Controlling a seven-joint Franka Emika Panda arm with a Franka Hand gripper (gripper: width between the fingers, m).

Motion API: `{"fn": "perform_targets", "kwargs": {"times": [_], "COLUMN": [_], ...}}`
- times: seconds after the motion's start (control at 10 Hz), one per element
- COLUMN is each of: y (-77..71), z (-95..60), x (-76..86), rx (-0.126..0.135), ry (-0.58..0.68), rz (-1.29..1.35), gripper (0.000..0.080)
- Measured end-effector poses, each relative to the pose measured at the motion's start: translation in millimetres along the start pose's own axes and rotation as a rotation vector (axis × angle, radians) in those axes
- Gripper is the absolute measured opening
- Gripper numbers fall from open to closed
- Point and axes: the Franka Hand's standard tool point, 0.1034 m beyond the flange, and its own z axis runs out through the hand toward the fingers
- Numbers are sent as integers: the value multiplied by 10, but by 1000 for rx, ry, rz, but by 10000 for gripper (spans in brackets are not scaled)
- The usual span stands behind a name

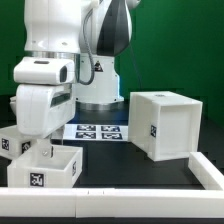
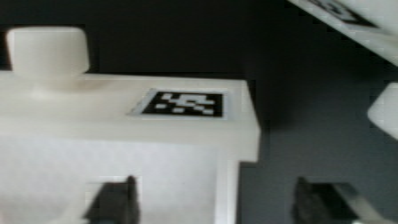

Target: Assemble drawer

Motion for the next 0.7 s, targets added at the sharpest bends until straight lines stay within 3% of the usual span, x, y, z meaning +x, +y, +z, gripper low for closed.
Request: {"fn": "perform_targets", "kwargs": {"times": [0.1,0.2,0.3,0.4,0.5,0.7], "y": [51,96,143,198,157,145], "z": [-125,-259,-395,-574,-632,-591], "x": [66,156,297,543,787,752], "rx": [-29,-49,-69,-86,-106,-105], "ry": [1,4,10,22,42,41], "rz": [65,98,165,277,314,298], "gripper": [608,642,642,648,648,648]}}
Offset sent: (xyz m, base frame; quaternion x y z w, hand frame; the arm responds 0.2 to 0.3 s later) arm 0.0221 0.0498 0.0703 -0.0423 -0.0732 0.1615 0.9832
